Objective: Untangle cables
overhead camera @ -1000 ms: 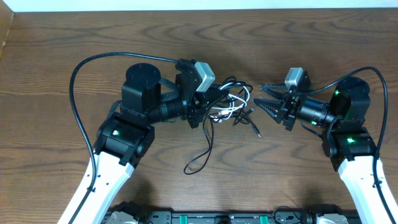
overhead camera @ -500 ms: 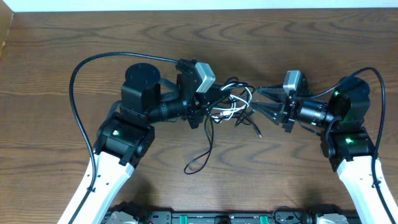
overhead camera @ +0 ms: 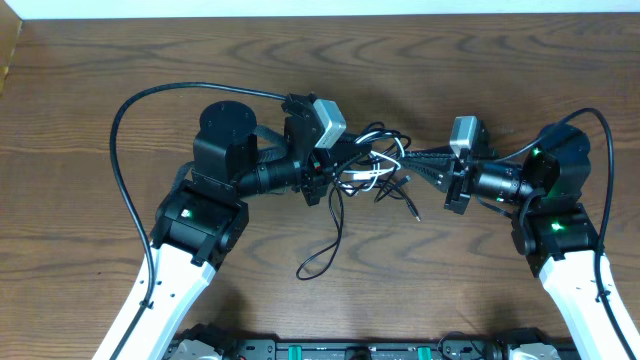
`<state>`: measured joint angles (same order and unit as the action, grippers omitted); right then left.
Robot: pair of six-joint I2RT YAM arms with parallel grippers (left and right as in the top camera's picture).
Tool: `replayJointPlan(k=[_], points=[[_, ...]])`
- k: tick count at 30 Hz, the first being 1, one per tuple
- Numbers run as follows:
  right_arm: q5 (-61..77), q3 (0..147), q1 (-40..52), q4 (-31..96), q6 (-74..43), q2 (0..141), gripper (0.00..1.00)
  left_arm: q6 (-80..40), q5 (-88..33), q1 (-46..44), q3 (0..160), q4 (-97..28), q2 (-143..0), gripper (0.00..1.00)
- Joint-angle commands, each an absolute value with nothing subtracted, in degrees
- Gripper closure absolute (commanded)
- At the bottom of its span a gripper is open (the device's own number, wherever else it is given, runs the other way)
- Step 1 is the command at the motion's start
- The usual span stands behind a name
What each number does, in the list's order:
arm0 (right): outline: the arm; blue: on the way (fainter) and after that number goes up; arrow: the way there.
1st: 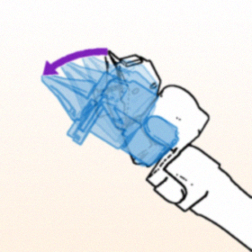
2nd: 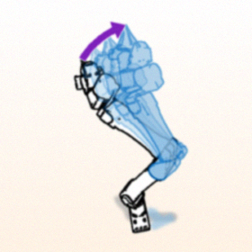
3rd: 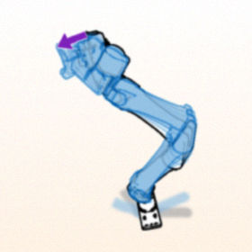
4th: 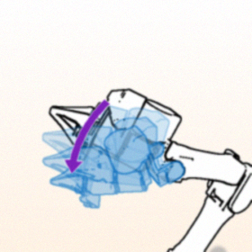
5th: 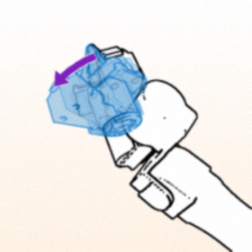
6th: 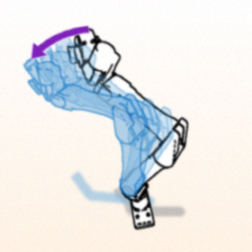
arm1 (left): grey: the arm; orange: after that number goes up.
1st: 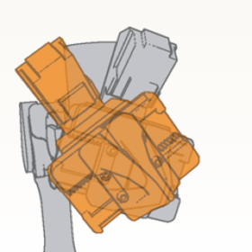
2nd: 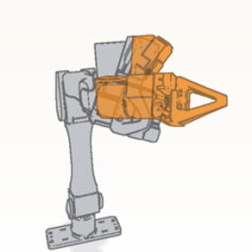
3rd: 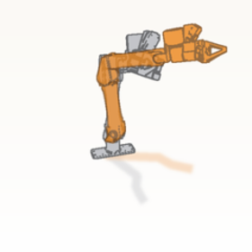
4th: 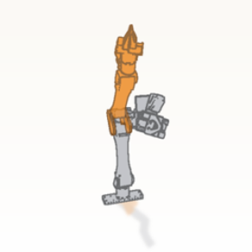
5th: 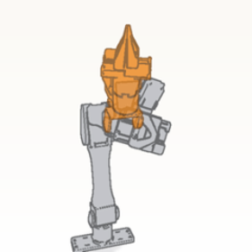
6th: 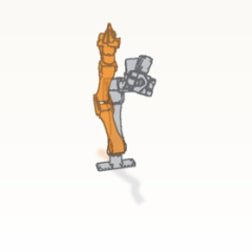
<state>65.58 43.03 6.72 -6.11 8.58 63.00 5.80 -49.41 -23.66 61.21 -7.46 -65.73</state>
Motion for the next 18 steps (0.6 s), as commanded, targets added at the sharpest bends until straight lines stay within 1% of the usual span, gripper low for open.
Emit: replayJointPlan(k=[1,4,8,12,15,18], points=[[66.39,43.11,7.22,-6.28,8.86,63.0,0.99,5.13,-50.5,-23.57,62.48,-7.01,-64.75,0.92],[66.26,43.11,7.11,-6.26,8.84,63.0,0.99,5.13,-48.95,-23.57,62.48,-7.27,-64.75,0.92],[65.93,43.11,6.55,-6.46,7.73,63.0,0.99,5.3,-41.74,-23.57,62.48,-10.59,-64.75,0.93],[65.95,43.11,5.13,-8.01,3.73,63.0,0.99,5.41,-36.01,-23.57,62.46,-15.07,-64.75,0.93],[65.95,43.11,4.27,-10.15,-0.32,63.0,0.99,6.63,-35.7,-23.57,62.46,-17.17,-64.75,0.93],[65.95,43.11,4.16,-11.35,-1.87,63.0,0.99,6.87,-36.62,-23.59,62.41,-18.5,-64.77,0.92]])
